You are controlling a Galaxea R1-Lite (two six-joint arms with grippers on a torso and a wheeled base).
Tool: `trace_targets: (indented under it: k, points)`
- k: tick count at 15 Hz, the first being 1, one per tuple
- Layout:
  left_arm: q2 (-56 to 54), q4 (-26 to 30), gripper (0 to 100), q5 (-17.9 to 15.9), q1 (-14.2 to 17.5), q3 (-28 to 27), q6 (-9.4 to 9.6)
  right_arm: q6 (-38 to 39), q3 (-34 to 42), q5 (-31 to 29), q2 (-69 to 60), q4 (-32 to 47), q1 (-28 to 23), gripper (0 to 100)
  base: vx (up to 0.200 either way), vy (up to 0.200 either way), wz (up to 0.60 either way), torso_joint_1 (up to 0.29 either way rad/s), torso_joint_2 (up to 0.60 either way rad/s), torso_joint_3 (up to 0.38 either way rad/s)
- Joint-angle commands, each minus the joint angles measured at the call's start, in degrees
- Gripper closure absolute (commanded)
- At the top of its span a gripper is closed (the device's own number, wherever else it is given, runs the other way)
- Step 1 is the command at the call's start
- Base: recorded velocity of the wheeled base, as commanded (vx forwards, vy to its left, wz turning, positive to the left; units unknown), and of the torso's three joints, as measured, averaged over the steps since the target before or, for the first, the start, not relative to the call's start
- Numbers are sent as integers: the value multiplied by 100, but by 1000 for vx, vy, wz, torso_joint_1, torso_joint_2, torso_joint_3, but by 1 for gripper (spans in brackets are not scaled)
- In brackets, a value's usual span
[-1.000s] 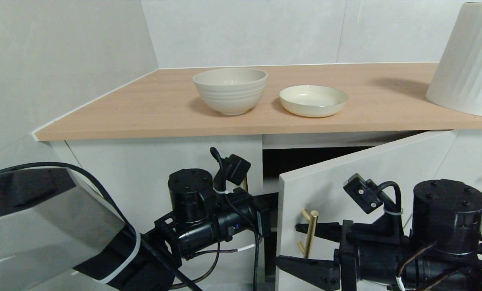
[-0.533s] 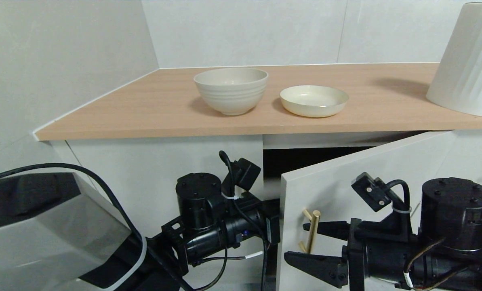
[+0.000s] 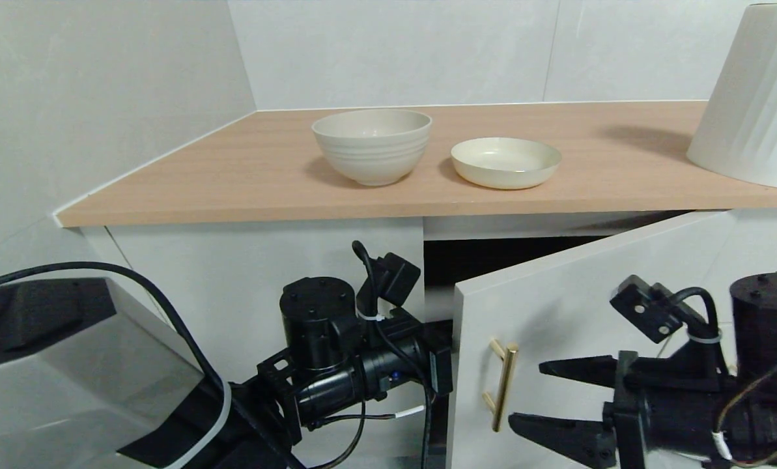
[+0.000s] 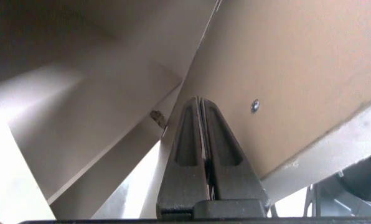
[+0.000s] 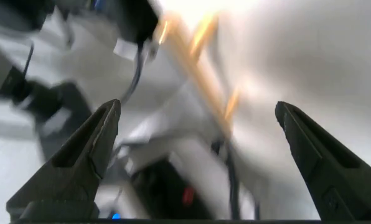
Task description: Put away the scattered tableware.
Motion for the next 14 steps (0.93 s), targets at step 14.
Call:
trace_targets:
  k: [14]
  points:
    - [14,42,100,50,-97,127,-6,13,39,12,-1637,1760,-77,0,-14,0,0,0,0,1]
